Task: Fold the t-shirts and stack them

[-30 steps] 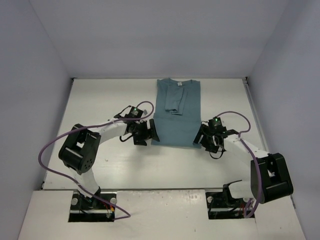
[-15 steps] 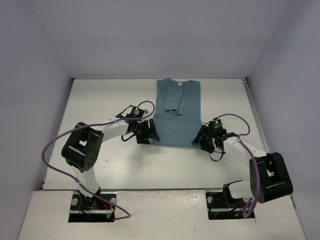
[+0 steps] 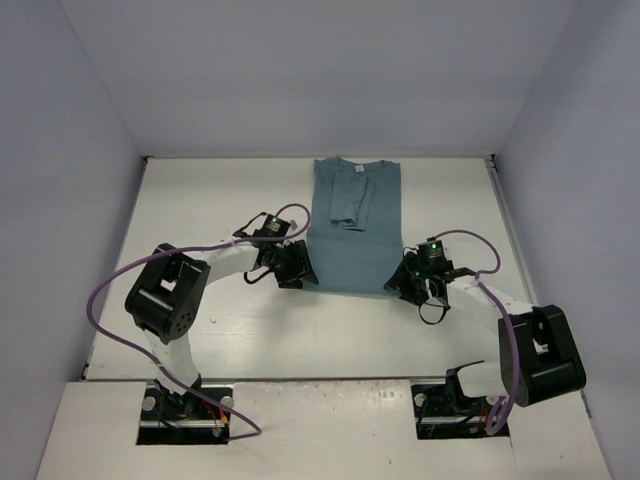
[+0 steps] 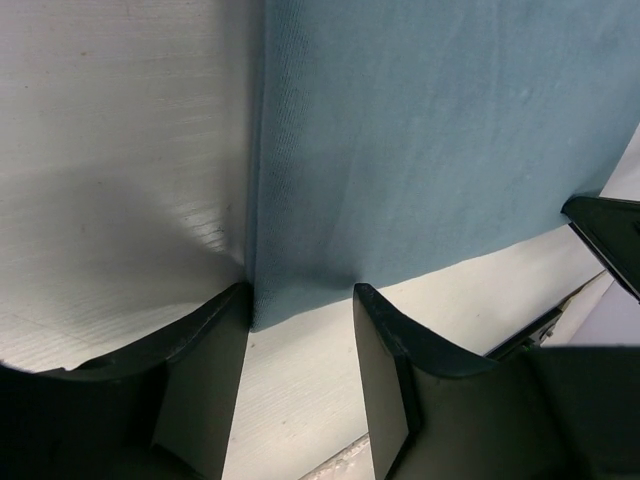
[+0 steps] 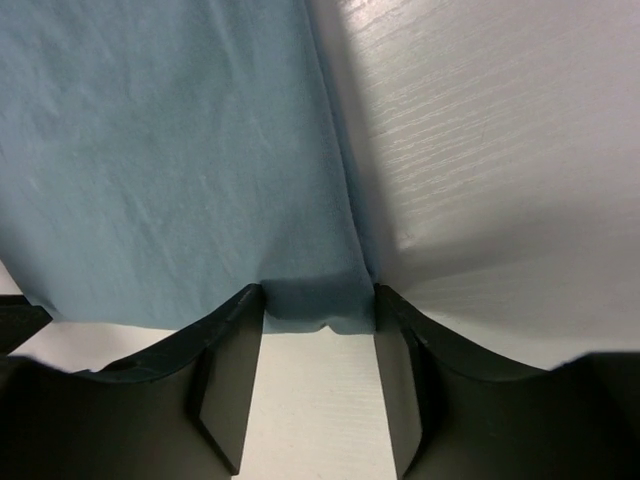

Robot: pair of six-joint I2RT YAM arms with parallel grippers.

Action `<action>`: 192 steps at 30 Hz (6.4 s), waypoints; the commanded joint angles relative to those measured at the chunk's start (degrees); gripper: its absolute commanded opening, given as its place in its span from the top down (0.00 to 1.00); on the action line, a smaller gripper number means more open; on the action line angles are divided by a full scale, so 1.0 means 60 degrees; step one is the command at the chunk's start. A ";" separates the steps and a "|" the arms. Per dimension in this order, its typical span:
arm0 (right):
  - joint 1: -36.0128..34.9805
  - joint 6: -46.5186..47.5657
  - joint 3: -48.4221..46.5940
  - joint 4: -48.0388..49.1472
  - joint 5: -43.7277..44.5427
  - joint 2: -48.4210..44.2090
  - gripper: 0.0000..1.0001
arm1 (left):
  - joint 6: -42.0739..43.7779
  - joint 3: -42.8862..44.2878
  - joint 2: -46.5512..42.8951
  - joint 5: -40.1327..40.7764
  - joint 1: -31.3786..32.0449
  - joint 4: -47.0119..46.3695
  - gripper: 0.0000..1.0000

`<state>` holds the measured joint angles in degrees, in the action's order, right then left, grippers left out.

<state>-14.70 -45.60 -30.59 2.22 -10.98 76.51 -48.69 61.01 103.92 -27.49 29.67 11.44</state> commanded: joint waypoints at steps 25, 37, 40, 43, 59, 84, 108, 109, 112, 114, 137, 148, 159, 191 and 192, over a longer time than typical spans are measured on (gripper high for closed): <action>-0.0040 0.0114 0.0150 -0.0516 0.0148 0.0329 0.80 | 0.0615 -0.0671 0.0228 0.0381 0.0035 0.0921 0.43; -0.0040 0.0072 0.0089 -0.0516 0.0152 0.0264 0.81 | 0.0842 -0.1180 -0.0046 0.0551 0.0014 0.1266 0.43; -0.0040 0.0055 0.0089 -0.0516 0.0171 0.0244 0.81 | 0.0770 -0.1138 -0.0017 0.0567 0.0019 0.1135 0.43; -0.0040 0.0027 0.0117 -0.0516 0.0147 0.0213 0.82 | 0.0606 -0.0919 0.0248 0.0411 0.0048 0.0970 0.43; -0.0099 0.0202 -0.0013 -0.0589 0.0205 0.0051 1.00 | 0.0600 -0.0558 0.0272 0.0377 0.0079 0.0789 1.00; -0.4135 -0.1488 -0.1338 -0.5521 0.2322 -0.3793 1.00 | 0.0156 -0.3573 -0.7002 0.0832 0.0768 0.3409 1.00; -0.1534 0.2459 -0.9366 -0.5965 0.1273 0.3192 1.00 | 0.2255 0.4677 -0.1582 0.0229 -0.1592 0.4686 1.00; -0.1503 0.2513 -0.9645 -0.5957 0.1219 0.3464 1.00 | 0.2247 0.4949 -0.1326 0.0143 -0.1654 0.4694 1.00; -0.1327 0.2658 -1.0297 -0.5951 0.1073 0.4098 1.00 | 0.2258 0.5601 -0.0720 -0.0044 -0.1832 0.4697 1.00; -0.1189 0.2726 -1.0626 -0.5956 0.1030 0.4433 1.00 | 0.2294 0.5972 -0.0375 -0.0082 -0.1888 0.4686 1.00; 0.0706 0.3175 -1.5144 -0.5907 -0.0790 0.9044 0.96 | 0.1992 1.1188 0.4725 -0.0986 -0.2616 0.4642 1.00; 0.0838 0.3656 -1.8043 -0.5631 -0.1086 1.0892 0.41 | 0.1673 1.1431 0.5010 -0.0782 -0.2907 0.4294 0.56; 0.0825 0.5660 -1.6459 -0.5181 -0.0402 0.8752 0.43 | 0.2269 0.9697 0.2884 -0.0906 -0.3403 0.2454 0.41; -0.5036 0.0590 -0.3329 -0.1846 0.4651 0.3507 0.46 | 0.3260 0.0408 -0.0255 0.2000 -0.1547 0.2468 0.38; -0.5228 0.0479 -0.3129 -0.1849 0.4681 0.3238 0.46 | 0.3249 0.0083 -0.0641 0.2003 -0.1506 0.2500 0.38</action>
<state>-41.17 -33.31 -55.06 -1.76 16.16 99.90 -30.38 69.04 105.87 -18.66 19.70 22.15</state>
